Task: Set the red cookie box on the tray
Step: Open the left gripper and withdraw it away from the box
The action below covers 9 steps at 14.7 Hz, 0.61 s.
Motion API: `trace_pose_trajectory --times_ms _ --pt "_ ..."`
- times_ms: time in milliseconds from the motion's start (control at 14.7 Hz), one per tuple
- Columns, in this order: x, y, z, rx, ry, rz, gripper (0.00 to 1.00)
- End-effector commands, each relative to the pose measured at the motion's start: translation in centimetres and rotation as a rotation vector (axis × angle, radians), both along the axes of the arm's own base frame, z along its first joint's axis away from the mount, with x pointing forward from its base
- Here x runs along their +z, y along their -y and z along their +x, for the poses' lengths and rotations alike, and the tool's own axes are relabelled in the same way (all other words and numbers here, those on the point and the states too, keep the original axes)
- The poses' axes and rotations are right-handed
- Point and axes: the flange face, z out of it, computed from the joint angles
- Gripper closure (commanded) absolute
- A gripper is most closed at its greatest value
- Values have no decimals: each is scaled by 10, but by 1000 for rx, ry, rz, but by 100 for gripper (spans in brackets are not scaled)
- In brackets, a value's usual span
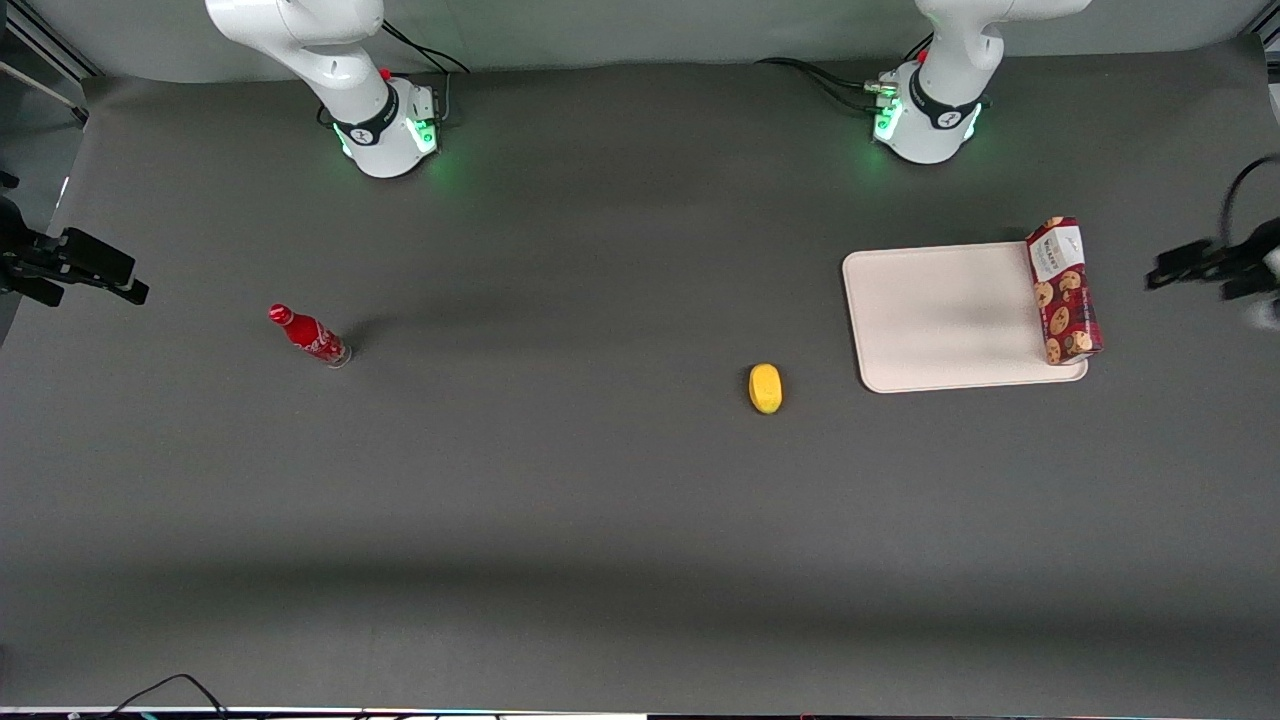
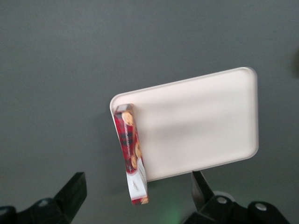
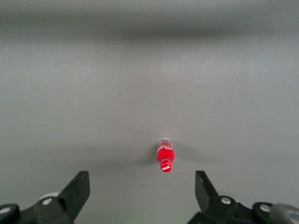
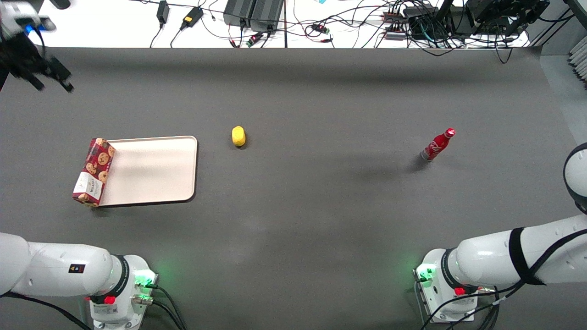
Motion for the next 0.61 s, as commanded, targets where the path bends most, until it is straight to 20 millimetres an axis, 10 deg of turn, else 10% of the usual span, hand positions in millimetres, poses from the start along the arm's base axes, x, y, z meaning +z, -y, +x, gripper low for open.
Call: trace_pose_trajectory --times_ms 0,341,545 --pt "82 58 10 30 -71 26 0" --pt "120 130 -13 23 -50 75 0" --pt "127 138 -8 -1 -31 72 0"
